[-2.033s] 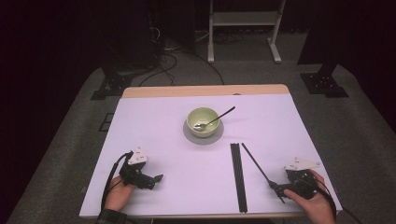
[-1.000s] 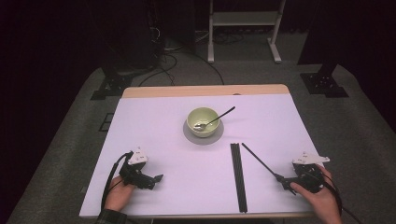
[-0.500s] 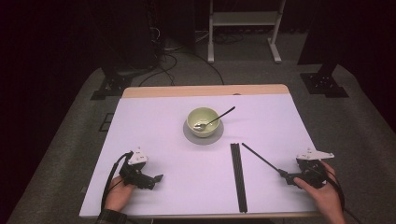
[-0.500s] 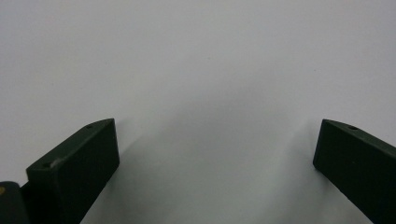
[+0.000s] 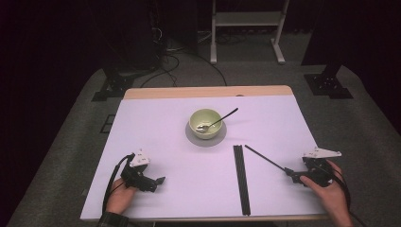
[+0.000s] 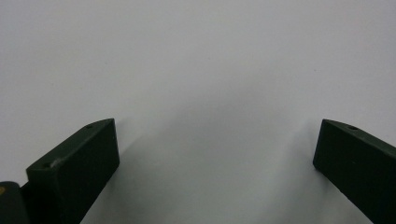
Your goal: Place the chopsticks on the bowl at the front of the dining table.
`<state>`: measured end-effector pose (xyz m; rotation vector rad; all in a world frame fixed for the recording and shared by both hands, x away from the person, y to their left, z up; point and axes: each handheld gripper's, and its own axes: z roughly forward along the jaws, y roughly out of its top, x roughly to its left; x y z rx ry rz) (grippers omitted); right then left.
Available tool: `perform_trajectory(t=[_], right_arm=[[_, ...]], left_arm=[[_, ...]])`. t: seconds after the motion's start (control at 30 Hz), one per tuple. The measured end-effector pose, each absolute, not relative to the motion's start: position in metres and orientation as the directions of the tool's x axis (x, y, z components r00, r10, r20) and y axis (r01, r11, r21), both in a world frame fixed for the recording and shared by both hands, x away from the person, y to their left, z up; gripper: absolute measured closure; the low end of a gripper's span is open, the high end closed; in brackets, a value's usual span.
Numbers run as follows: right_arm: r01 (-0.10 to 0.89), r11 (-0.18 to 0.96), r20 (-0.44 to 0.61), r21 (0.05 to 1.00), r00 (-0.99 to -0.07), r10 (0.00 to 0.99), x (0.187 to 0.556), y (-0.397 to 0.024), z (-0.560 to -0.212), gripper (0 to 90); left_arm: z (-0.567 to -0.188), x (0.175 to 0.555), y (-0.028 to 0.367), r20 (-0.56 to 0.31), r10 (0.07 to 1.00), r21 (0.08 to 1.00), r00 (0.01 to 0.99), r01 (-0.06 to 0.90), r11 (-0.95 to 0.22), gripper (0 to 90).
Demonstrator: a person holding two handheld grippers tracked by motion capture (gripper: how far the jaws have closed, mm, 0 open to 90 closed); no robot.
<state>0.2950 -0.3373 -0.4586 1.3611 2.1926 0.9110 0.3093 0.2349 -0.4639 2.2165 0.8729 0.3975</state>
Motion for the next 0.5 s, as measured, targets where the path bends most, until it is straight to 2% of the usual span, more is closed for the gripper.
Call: perform_trajectory(t=[0.5], right_arm=[[0.602,0.310,0.059,0.736,-0.512,0.857,0.297,-0.327,-0.448,13.2]], left_arm=[[-0.464,0.309,0.235,0.024,0.689,0.714,0.724,0.470,-0.519,0.0]])
